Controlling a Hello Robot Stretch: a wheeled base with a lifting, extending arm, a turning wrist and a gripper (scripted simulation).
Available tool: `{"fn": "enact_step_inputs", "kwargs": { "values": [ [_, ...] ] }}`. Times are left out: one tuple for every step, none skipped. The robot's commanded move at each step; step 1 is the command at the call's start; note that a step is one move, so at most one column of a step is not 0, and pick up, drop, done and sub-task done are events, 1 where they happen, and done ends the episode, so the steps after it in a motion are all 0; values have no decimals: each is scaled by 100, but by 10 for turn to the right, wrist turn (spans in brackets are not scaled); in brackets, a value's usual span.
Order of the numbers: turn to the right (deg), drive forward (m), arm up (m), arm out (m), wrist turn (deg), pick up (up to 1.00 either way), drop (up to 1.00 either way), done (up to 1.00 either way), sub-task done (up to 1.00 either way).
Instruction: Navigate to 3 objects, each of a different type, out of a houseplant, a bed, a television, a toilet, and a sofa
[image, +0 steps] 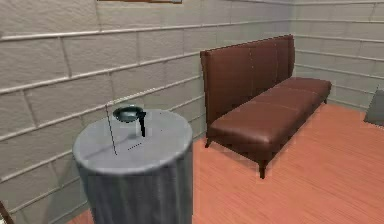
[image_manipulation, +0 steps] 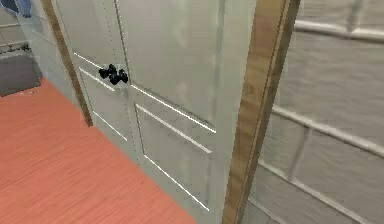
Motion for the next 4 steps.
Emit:
{"fn": "enact_step_inputs", "kwargs": {
  "values": [
    [0, 20, 0, 0, 0, 0, 0, 0, 0],
    [360, 0, 0, 0, 0, 0, 0, 0, 0],
    [0, 60, 0, 0, 0, 0, 0, 0, 0],
    [-120, 0, 0, 0, 0, 0, 0, 0, 0]
  ]
}}
